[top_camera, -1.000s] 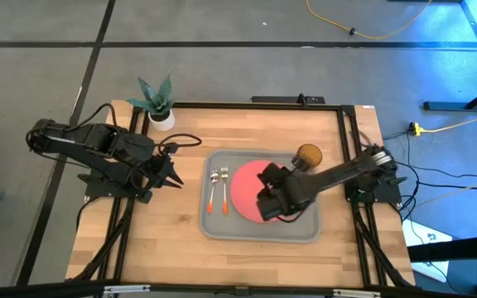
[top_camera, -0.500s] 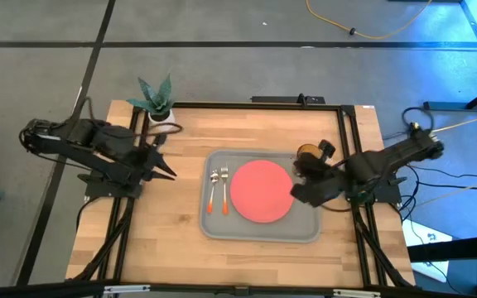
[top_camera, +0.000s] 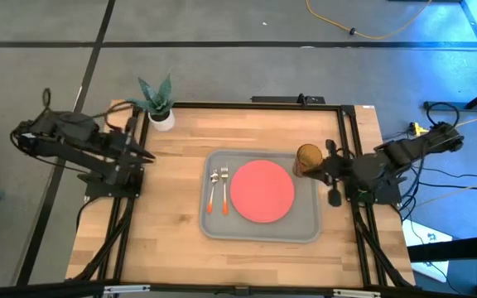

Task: Pick and place plate/cup/fork/spoon on tray
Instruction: Return to Home Position

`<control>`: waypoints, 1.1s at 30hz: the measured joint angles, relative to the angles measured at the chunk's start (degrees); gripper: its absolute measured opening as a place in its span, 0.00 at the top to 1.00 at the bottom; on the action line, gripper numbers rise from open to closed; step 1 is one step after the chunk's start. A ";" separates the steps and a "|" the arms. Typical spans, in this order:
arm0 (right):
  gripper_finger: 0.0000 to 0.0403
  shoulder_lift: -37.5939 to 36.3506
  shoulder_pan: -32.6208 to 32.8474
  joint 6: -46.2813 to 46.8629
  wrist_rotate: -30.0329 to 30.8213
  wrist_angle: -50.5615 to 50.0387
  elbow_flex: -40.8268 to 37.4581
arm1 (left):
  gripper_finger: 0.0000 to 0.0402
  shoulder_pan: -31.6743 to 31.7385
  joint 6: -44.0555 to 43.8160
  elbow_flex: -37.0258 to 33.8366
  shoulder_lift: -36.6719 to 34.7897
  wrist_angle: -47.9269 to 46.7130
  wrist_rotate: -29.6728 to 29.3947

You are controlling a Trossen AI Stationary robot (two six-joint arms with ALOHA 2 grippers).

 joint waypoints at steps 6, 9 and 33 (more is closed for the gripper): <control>0.99 -9.67 -0.02 -2.18 -5.01 1.91 -6.07 | 0.89 0.00 0.10 -0.80 -6.44 0.00 -0.57; 0.99 -14.52 -0.02 -2.27 -5.66 1.93 -9.24 | 0.89 0.00 0.05 -4.07 -10.78 0.28 -1.09; 0.99 -42.58 -0.02 -8.06 -19.91 17.97 -31.60 | 0.89 0.00 -1.18 -28.89 -34.28 14.88 -0.81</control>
